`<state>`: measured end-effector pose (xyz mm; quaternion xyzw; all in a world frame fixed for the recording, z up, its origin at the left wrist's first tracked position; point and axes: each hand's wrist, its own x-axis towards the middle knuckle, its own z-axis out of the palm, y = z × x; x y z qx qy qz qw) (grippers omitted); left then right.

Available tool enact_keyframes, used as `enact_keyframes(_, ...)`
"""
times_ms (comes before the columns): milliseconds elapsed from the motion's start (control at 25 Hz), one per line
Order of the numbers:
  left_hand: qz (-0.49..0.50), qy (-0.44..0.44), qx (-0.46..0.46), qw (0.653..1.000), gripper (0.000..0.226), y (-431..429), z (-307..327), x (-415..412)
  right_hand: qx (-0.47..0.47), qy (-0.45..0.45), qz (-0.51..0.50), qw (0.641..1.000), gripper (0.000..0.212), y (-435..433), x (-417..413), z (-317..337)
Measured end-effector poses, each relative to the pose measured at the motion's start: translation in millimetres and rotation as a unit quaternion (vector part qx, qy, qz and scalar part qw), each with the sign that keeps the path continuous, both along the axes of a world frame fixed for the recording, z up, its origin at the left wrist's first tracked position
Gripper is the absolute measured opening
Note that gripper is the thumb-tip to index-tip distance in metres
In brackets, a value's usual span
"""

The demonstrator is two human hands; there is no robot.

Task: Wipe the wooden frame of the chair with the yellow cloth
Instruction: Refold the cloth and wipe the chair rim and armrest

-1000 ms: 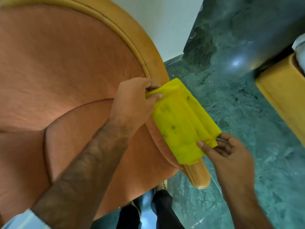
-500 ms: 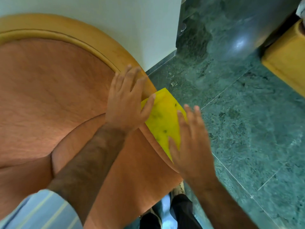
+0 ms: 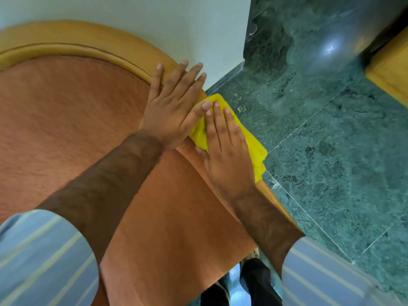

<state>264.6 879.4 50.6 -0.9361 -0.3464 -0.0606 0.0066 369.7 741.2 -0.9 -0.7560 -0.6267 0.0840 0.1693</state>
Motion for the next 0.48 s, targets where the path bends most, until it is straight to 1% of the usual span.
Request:
enact_keyframes(120,0.000,-0.005,-0.018,1.000,0.086,-1,1,0,-0.001,0.009,0.024,1.000,0.065,-29,12,-2)
enact_keyframes(160,-0.002,-0.001,-0.015,1.000,0.086,-1,1,0,-0.016,-0.006,0.038,0.999,0.064,-50,17,-4)
enact_keyframes(240,-0.001,0.003,-0.008,1.000,0.085,0,1,1,-0.067,-0.070,0.081,0.992,0.062,-105,32,-13)
enact_keyframes(280,0.000,0.003,-0.006,1.000,0.085,1,0,0,-0.094,-0.099,0.099,0.986,0.065,-138,39,-19)
enact_keyframes(400,-0.004,0.003,-0.001,1.000,0.085,1,-2,0,-0.121,-0.134,0.096,0.979,0.095,-232,51,-30)
enact_keyframes(440,-0.005,0.007,0.003,1.000,0.085,1,-2,0,-0.121,-0.136,0.084,0.980,0.100,-249,52,-31)
enact_keyframes(480,-0.006,0.011,0.006,1.000,0.085,1,-3,1,-0.121,-0.134,0.070,0.981,0.100,-255,49,-32)
